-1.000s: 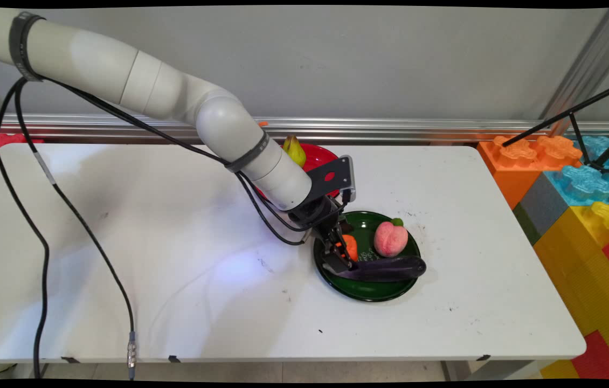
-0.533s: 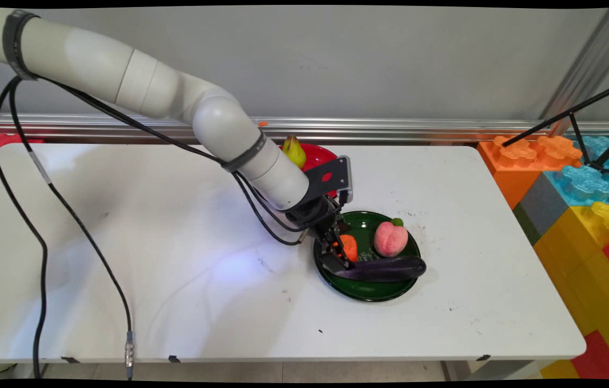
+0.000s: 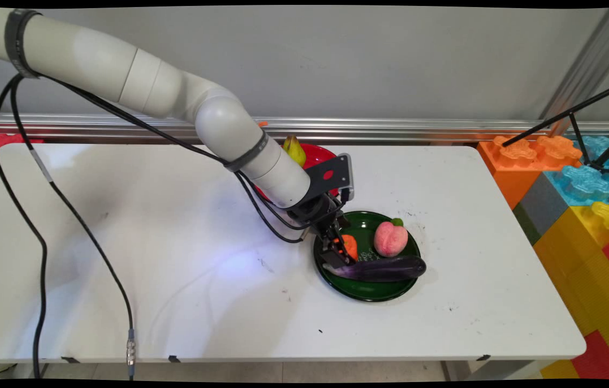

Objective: Pick up the mandarin from the green plate, then place the picked object on the table

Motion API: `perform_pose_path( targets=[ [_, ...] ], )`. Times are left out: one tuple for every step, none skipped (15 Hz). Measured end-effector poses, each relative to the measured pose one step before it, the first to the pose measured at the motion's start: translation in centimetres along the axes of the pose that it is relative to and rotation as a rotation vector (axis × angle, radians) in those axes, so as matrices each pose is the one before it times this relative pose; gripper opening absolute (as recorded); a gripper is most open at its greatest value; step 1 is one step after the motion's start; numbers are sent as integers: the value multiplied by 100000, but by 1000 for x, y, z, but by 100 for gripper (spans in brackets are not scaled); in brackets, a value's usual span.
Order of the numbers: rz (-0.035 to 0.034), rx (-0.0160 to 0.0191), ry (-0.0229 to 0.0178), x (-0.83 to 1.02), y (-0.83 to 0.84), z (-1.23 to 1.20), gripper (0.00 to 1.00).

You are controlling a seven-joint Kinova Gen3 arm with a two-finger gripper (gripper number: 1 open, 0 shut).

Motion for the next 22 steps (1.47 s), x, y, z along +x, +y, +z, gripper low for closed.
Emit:
perform_pose_path(
  targets=[
    [-118, 183, -83, -3, -8, 57, 100],
    [-102, 173, -51, -4, -20, 49, 100],
    [-101, 346, -41, 0, -55, 36, 100],
    [-91, 409, -63, -8, -77, 13, 0],
    [-71, 467, -58, -12, -99, -1, 0],
    [-69, 271, -112, -22, -60, -7, 0],
    [-144, 372, -208, -55, -78, -23, 0],
    [-69, 205, -158, -34, -42, -12, 0],
    [-131, 259, -246, -59, -50, -26, 0],
    [-148, 199, -252, -58, -30, -38, 0],
    [-155, 112, -293, -62, 1, -44, 0],
    [-159, 20, -240, -58, 22, -49, 0],
    [-203, -25, -259, -74, 44, -79, 0],
    [-149, -89, -228, -50, 57, -90, 0],
    [-116, -28, -122, -42, 44, -92, 0],
    [-118, -24, -88, -13, 39, -92, 0],
    [-159, 73, 21, 57, 35, -156, 0],
    [-377, 235, 343, 156, 46, -236, 0],
    [-560, 518, 616, 255, 39, -353, 0],
    [-662, 563, 812, 315, 67, -394, 0],
    [-695, 552, 845, 367, 85, -455, 0],
    [-879, 566, 1312, 574, 181, -689, 0]
  ],
)
